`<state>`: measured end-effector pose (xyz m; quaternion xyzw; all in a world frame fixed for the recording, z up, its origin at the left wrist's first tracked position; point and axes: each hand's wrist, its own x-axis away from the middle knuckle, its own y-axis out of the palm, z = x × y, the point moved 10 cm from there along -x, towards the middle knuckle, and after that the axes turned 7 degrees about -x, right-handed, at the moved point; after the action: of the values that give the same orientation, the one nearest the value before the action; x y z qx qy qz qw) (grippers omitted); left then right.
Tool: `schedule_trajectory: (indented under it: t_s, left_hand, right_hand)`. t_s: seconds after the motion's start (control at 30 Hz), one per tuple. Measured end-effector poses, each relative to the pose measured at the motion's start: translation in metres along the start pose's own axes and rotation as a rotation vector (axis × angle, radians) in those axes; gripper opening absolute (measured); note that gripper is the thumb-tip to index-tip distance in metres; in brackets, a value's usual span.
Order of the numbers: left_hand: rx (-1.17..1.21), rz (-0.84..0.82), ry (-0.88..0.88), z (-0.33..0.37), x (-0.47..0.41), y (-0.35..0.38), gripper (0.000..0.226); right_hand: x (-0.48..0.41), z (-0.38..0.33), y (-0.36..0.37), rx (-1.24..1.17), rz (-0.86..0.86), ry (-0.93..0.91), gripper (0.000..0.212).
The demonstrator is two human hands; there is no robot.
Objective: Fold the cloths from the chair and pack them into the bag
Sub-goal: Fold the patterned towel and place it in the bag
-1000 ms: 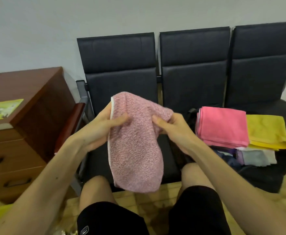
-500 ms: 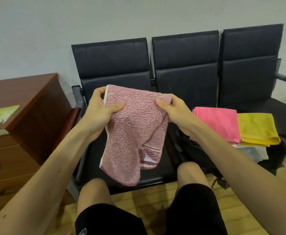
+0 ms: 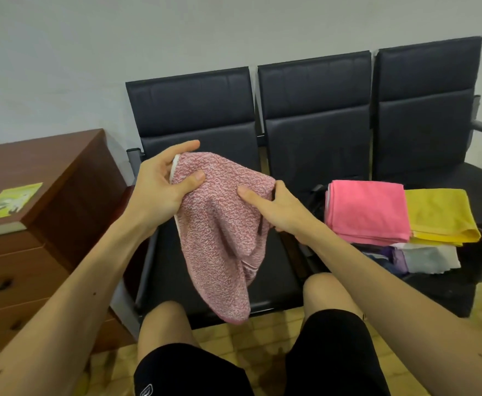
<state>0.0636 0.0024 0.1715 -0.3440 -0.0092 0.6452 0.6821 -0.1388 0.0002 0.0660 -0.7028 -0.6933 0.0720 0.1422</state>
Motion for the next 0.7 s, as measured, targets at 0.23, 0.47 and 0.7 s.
schedule_trajectory:
  t_s: [0.23, 0.47, 0.7]
  left_hand:
    - [-0.031, 0.061, 0.013, 0.001, 0.006, -0.013, 0.038]
    - [-0.132, 0.151, 0.009, -0.004, 0.01, -0.028, 0.029]
    - [-0.28, 0.256, -0.034, -0.021, 0.015, -0.044, 0.029]
  right_hand:
    - [-0.002, -0.034, -0.006, 0.273, 0.03, -0.228, 0.048]
    - [0.001, -0.064, -0.021, 0.486, 0.198, -0.408, 0.015]
    - [-0.006, -0.095, -0.043, -0.148, 0.074, -0.315, 0.011]
